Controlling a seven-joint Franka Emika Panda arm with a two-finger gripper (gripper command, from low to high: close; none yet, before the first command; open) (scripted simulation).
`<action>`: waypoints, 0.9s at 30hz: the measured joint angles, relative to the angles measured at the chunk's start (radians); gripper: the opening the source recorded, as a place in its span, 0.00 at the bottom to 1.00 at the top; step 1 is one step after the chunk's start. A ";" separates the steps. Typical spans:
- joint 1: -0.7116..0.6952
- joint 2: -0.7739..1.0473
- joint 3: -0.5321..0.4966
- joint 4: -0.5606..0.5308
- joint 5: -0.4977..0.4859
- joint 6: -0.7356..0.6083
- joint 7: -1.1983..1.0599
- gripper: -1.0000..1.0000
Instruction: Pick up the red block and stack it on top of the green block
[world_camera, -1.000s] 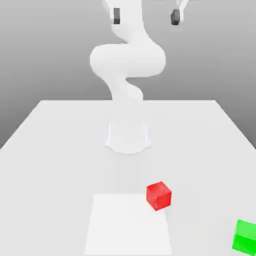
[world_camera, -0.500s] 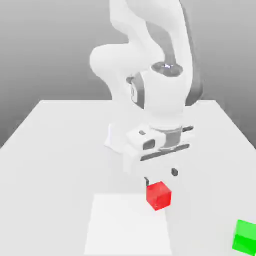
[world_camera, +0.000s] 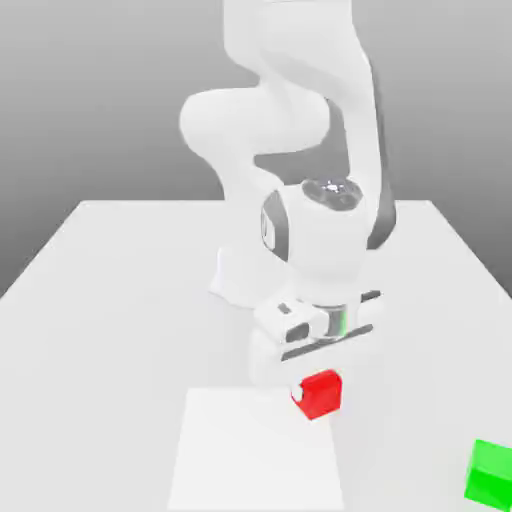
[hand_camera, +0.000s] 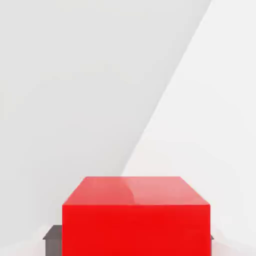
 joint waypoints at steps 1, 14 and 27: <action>0.000 -0.035 0.003 -0.005 0.006 -0.030 -0.004 0.00; 0.122 0.042 0.052 0.337 -0.017 -0.296 -0.164 0.00; 0.196 0.333 0.096 0.620 -0.091 -0.293 -0.249 1.00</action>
